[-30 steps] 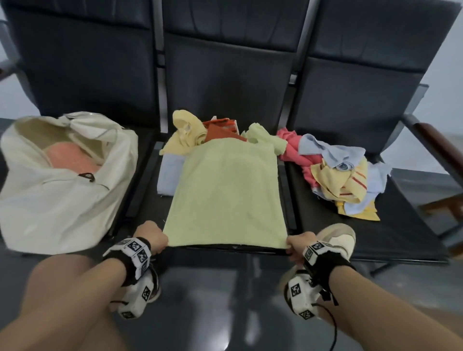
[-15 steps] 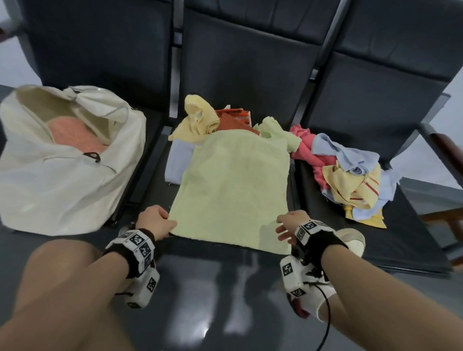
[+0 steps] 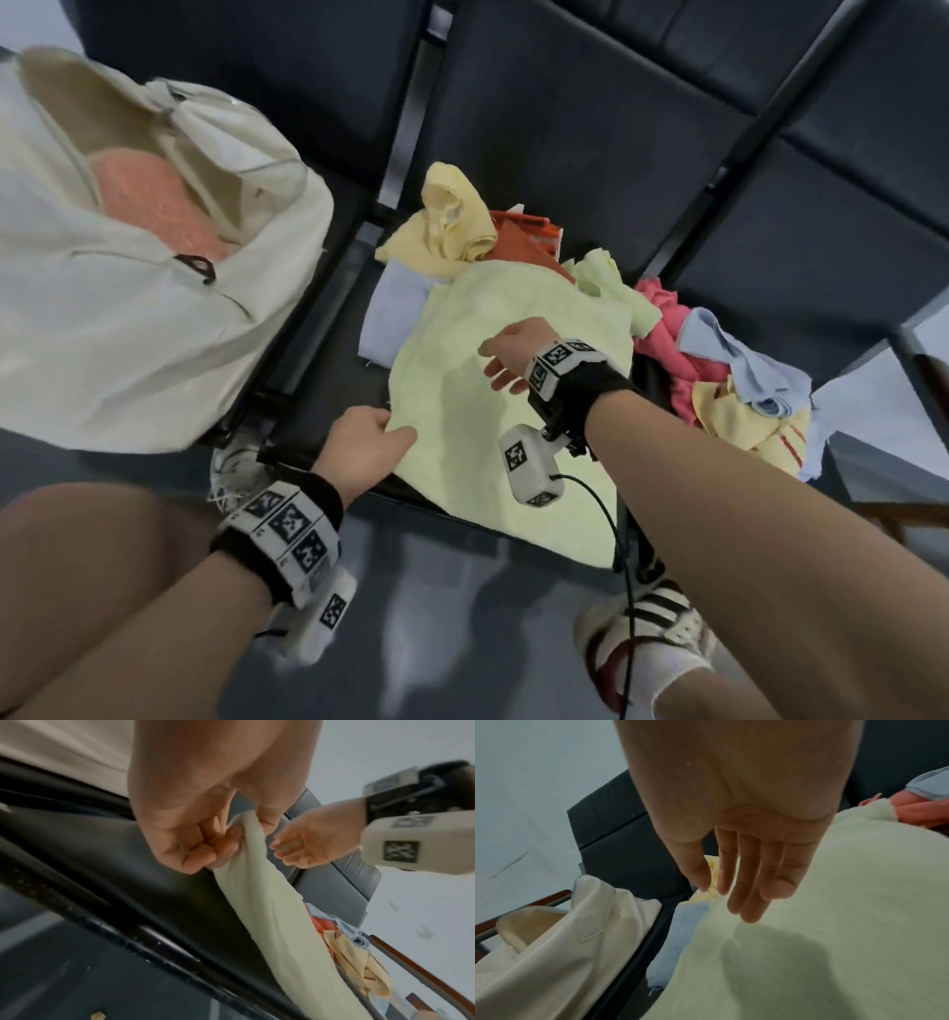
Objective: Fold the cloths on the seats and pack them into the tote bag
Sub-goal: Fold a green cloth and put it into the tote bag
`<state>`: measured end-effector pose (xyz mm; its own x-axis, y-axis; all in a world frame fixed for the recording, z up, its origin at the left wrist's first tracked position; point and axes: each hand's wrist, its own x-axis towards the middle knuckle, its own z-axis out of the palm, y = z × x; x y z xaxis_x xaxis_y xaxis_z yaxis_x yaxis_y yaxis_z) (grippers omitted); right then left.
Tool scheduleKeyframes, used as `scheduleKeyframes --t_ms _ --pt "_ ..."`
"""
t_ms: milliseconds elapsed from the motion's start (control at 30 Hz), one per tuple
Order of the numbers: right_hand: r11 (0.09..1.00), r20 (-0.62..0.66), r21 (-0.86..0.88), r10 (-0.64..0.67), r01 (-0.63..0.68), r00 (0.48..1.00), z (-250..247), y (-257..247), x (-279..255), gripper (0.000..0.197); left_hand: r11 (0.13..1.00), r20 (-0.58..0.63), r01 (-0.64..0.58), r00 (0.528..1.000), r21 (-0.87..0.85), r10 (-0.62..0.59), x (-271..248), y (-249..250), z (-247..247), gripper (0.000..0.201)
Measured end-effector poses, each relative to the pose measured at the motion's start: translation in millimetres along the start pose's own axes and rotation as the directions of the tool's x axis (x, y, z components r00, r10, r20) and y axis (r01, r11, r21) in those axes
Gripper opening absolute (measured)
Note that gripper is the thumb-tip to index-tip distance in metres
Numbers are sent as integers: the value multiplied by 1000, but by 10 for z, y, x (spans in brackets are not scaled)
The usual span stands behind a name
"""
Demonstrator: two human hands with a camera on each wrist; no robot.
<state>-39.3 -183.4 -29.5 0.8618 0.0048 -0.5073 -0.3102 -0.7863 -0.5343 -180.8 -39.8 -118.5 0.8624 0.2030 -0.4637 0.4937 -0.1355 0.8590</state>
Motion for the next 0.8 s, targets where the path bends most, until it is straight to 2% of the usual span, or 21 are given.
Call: scheduleKeyframes --t_ms 167,267,333,433,533,700,800 --pt "993 -27 -119 -12 9 1000 211 -243 329 18 993 20 -78 997 -84 80 30 127 3 28" --pt "983 -77 -181 -29 15 997 299 -341 559 23 985 46 -97 993 -142 105 59 180 -41 46" --pt "972 -85 -235 -45 24 995 365 -422 696 26 980 55 -108 991 -169 118 58 195 -72 49" --pt "916 -86 -400 -72 31 994 443 -556 879 36 971 69 -138 986 -193 154 41 199 -112 46" --pt "864 -66 -503 -74 31 995 481 -671 1018 34 974 67 -161 983 -160 173 37 179 -136 45" --pt "847 -177 -531 -125 12 976 635 -747 1212 39 974 93 -150 982 -171 167 36 139 -135 34" --pt "827 -189 -562 -115 -11 975 750 -776 1296 30 974 96 -146 982 -175 165 10 128 -106 23"
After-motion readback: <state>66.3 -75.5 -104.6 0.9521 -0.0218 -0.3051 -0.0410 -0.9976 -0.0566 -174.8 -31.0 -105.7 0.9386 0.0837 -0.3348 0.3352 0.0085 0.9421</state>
